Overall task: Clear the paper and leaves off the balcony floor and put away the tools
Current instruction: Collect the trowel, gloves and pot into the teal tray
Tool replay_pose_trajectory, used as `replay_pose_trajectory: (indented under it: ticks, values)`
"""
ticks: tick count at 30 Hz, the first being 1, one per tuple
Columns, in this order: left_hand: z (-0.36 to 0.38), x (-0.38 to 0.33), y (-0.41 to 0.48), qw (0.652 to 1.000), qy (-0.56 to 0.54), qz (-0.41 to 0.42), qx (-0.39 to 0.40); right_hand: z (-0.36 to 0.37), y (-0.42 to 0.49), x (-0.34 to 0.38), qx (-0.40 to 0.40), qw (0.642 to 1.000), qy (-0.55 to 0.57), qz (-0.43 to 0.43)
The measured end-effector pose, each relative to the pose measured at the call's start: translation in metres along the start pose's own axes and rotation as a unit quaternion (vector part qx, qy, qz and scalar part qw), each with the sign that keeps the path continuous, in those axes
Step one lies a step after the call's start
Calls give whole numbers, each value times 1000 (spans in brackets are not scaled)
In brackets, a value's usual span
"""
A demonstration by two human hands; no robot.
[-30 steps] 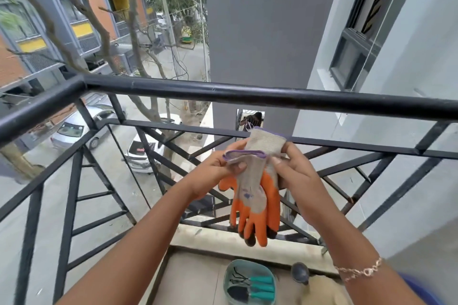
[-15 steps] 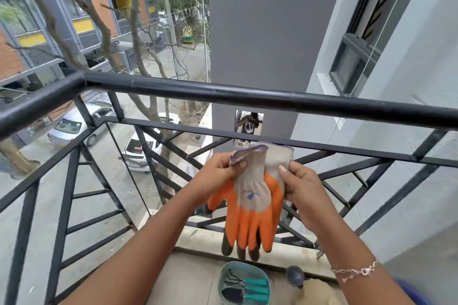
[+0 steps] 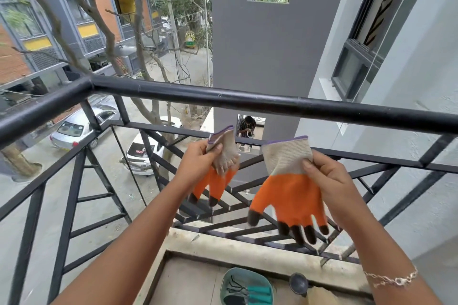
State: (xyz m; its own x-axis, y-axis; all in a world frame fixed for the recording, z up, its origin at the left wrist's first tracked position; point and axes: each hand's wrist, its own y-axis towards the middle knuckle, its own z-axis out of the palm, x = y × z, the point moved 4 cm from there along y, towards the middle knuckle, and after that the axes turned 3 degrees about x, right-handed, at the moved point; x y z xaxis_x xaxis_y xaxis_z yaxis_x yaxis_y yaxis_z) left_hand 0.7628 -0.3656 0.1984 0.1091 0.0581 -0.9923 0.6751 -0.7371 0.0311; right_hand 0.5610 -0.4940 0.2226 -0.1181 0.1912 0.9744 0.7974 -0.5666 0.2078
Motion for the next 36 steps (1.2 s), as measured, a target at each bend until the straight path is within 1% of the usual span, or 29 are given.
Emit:
replay_pose_trajectory:
  ticks: [3, 6, 10, 12, 14, 16, 19, 22, 23, 26, 29, 36]
  values:
    - [9, -8, 3, 1000, -4, 3, 30, 17, 7, 7, 60, 998, 13, -19]
    - [21, -15, 4, 998, -13, -6, 59, 34, 13, 8, 80, 996, 35, -31]
    - [37, -29, 0, 992, -44, 15, 114, 51, 20, 12, 95, 993, 54, -48]
    - [41, -30, -2, 990, -62, -1, 129, 53, 24, 12, 72, 994, 63, -44]
    - [44, -27, -1, 988, -69, -19, 137, 53, 28, 9, 33, 997, 70, -28]
    - [44, -26, -2, 988, -56, -31, 142, 52, 31, 7, 7, 998, 61, -17]
    - [44, -29, -3, 985, -55, -32, 162, 53, 31, 9, 2, 999, 42, -16]
    - [42, -31, -3, 980, -67, -58, 179, 53, 30, 13, -5, 1000, 9, -29]
    - [41, -31, -2, 980, -55, -63, 181, 53, 29, 13, -16, 999, 0, -31]
    - [42, -36, -4, 978, -49, -55, 195, 52, 29, 11, -59, 998, -17, -26]
    - [42, -40, -7, 979, -45, -45, 192, 50, 28, 10, -95, 995, -12, -24]
    - [48, -44, -11, 978, -43, -35, 201, 47, 30, 9, -138, 990, -8, -24]
